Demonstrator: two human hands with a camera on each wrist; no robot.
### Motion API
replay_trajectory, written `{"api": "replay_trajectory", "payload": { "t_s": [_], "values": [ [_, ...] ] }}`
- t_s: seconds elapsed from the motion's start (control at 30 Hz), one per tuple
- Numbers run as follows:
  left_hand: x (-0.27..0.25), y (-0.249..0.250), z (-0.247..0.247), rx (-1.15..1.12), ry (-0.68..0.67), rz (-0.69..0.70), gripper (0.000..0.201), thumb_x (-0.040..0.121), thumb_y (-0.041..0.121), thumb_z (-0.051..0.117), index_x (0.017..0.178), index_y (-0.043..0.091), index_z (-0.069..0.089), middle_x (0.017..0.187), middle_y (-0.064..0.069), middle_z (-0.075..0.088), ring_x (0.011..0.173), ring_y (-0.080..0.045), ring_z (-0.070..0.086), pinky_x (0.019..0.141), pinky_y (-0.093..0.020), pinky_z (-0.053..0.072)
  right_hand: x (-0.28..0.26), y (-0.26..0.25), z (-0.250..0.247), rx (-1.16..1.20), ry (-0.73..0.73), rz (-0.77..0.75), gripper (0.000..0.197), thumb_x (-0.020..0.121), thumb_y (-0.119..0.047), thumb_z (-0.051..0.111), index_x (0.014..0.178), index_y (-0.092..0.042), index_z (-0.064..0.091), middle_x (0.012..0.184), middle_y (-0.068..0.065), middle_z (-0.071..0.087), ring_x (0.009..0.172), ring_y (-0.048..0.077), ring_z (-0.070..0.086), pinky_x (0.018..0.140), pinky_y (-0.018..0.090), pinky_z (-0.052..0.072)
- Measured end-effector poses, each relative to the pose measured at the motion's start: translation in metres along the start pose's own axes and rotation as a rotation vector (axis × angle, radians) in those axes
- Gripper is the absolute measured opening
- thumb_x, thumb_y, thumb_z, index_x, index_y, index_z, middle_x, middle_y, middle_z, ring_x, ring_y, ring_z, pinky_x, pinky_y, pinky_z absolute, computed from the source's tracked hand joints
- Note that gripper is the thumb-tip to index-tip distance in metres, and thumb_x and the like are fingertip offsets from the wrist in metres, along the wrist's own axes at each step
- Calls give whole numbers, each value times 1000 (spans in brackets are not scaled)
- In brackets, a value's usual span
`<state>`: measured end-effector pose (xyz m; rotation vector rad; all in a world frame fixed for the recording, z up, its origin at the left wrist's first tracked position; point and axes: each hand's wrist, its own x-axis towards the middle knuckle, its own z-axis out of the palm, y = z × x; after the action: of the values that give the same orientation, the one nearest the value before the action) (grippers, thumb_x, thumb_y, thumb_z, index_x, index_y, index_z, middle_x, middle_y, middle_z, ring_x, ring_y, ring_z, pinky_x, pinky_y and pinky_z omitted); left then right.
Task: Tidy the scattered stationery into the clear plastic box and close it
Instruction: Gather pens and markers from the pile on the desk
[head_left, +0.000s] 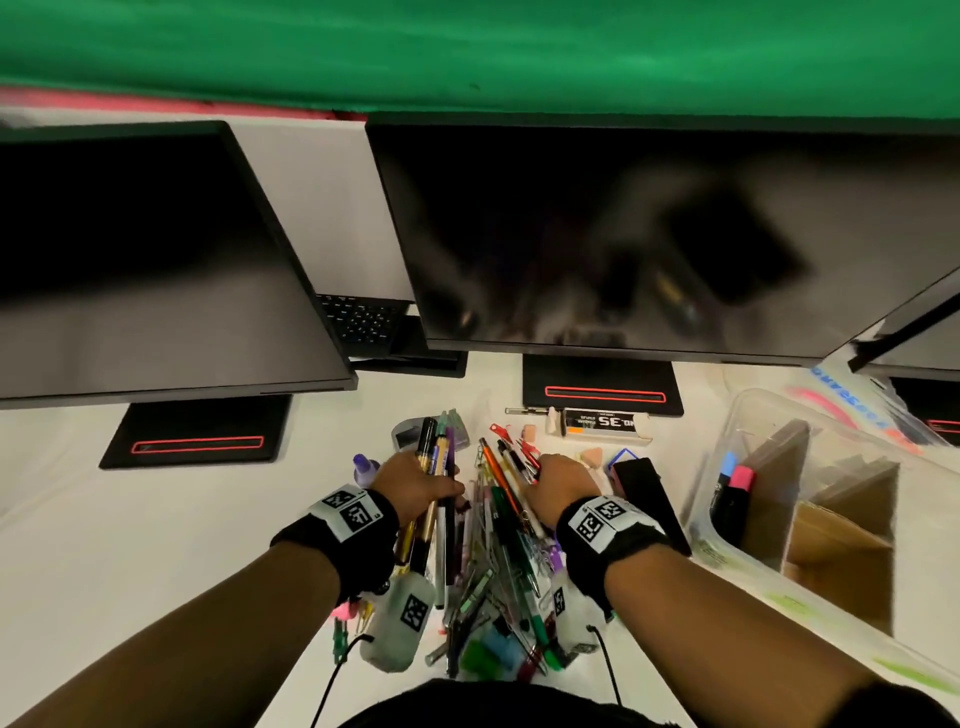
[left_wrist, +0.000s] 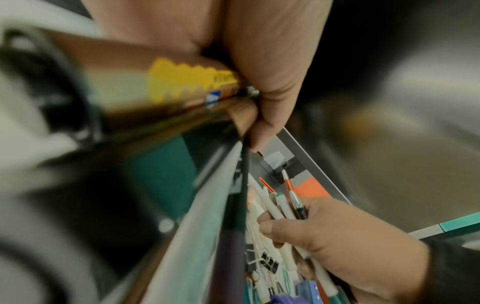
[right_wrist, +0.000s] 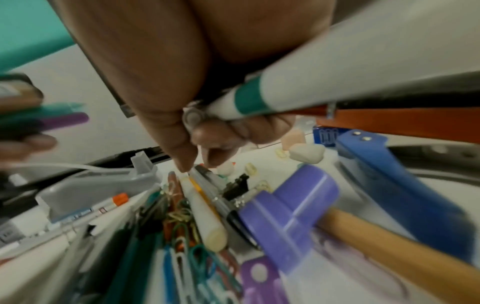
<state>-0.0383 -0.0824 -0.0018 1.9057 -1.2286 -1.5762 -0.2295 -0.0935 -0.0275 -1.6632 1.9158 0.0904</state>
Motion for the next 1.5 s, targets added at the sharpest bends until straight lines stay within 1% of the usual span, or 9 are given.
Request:
{"api": "replay_trajectory", "payload": {
  "t_s": [0.2,0.5,0.67,0.8,0.93,1.03,1.1,1.27,1.5],
  "values": [
    [-13,-6,-25,-15,50,-38,12,71,14,76,70,9,65,81,-14,75,82,-29,72,82,-34,56,10,-10,2,-99,-21,12,33,96,-13,40,123,1,50,127,18,56,117,32,55,95,35,45],
    [-7,2,-25,-10,40,1,24,71,16,75,86,-2,70,83,-14,75,84,-30,72,89,-46,55,8,-11,-12,22,-24,75,31,96,-17,46,121,0,52,128,18,57,118,31,55,93,32,45],
    [2,20,-5,33,1,76,29,68,19,77,85,-1,67,83,-20,73,81,-36,70,83,-47,56,-4,-2,-30,347,95,23,26,92,-22,52,108,-4,57,104,14,69,90,26,64,85,34,51],
    [3,35,19,62,-41,103,54,56,37,78,87,-6,67,86,-25,71,80,-37,69,81,-49,56,-26,13,-55,604,102,19,17,95,-16,48,102,-5,59,75,5,67,48,5,50,47,13,42],
    [1,45,44,43,-96,93,46,62,33,80,88,-3,68,89,-17,72,85,-32,69,87,-43,54,-49,39,-80,919,202,70,15,96,-12,48,95,-3,60,64,4,60,54,14,57,56,20,51],
    [7,47,61,-16,-139,52,85,38,51,87,105,5,65,99,-12,73,95,-28,69,92,-46,53,-60,64,-100,1208,241,156,12,98,-8,44,88,-7,51,59,8,51,41,15,51,38,21,45],
    [7,53,71,-12,-185,69,79,36,47,87,100,5,67,94,-11,74,92,-29,70,92,-48,53,-65,85,-110,1291,294,234,16,98,-9,43,82,-9,48,61,9,48,42,19,50,38,24,43],
    [-16,82,99,20,-276,183,47,56,36,81,90,5,72,89,-14,75,89,-31,70,95,-50,51,-75,127,-113,1297,290,350,10,94,0,45,84,-2,49,60,12,45,32,16,46,38,23,42],
    [-24,104,134,73,-297,246,82,40,50,78,98,-8,64,100,-29,67,96,-46,64,94,-58,48,-66,141,-109,1064,231,371,20,90,0,52,69,0,55,52,12,54,41,21,50,43,26,45]
  ]
}}
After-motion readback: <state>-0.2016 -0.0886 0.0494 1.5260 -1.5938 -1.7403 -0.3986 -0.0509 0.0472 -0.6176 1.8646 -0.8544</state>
